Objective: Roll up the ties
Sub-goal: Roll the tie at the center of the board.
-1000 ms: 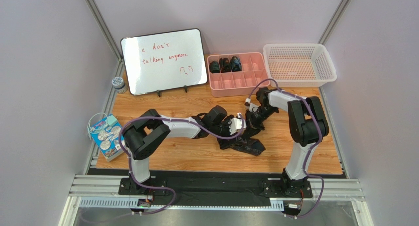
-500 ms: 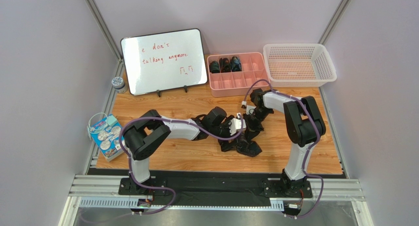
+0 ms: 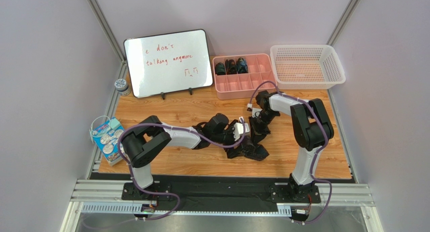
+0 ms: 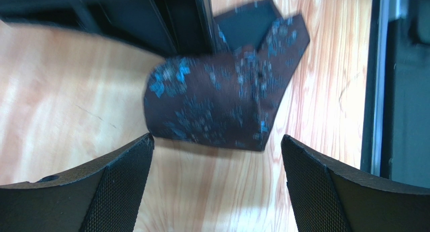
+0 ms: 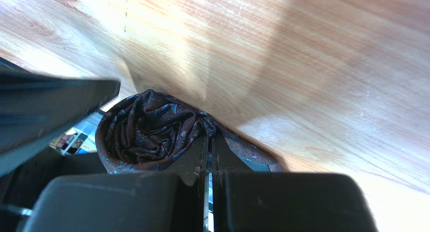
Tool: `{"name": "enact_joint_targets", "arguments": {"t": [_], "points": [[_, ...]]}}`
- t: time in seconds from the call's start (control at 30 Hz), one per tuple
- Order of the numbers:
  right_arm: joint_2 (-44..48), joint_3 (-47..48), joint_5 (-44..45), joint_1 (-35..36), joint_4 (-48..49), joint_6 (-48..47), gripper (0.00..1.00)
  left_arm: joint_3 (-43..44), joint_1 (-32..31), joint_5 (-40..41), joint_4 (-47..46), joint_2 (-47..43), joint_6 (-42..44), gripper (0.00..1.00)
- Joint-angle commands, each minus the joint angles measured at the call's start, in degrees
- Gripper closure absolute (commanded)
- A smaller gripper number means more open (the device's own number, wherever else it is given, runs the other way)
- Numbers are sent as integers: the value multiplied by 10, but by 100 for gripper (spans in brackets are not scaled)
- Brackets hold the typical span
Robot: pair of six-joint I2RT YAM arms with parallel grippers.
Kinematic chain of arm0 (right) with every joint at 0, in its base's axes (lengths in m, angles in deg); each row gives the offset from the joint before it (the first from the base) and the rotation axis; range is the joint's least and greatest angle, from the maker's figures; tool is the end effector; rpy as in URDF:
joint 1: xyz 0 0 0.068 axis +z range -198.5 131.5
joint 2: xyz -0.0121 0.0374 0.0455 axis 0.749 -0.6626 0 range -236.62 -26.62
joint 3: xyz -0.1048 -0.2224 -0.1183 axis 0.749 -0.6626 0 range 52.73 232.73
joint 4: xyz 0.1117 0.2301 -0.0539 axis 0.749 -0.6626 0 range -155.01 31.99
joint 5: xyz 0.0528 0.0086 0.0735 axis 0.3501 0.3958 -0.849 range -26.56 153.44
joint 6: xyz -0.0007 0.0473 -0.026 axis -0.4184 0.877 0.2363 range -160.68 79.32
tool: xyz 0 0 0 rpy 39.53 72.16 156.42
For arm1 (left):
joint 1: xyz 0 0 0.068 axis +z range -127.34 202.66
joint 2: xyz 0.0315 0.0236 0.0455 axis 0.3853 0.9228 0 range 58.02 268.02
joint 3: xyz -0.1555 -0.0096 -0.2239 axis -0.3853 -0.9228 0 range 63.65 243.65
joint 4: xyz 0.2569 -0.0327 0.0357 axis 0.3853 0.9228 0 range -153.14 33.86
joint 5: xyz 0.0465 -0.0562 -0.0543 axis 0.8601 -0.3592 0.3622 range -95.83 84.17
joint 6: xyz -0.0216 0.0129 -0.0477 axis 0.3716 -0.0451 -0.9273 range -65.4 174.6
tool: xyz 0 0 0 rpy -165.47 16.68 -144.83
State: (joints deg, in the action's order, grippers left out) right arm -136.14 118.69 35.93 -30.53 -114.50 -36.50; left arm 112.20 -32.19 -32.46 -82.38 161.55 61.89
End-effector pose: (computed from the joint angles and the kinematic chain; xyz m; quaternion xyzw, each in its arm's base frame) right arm 0.2885 0.1108 0.1330 0.0955 -0.9631 -0.2160 0.1290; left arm 0.1927 -0.3014 0.1422 0.5369 0.6876 -0.3665 0.3235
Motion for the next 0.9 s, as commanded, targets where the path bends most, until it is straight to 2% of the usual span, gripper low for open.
{"name": "enact_joint_targets", "arguments": {"t": [0.0,0.1,0.4,0.47,0.67,0.87], "points": [[-19,4,63,5,58,-17,100,12,-11,23,-51,-18,-23,0],[-16,6,62,5,58,-16,100,16,-14,32,-56,-5,-16,1],[2,22,34,5,19,-16,100,1,-66,134,-39,33,104,1],[11,23,25,6,-1,-15,100,-2,-68,148,-27,37,109,1],[30,7,11,6,-41,-34,100,6,-70,162,4,43,96,15],[-39,-4,22,9,-17,-40,100,28,-70,171,23,55,64,18]]}}
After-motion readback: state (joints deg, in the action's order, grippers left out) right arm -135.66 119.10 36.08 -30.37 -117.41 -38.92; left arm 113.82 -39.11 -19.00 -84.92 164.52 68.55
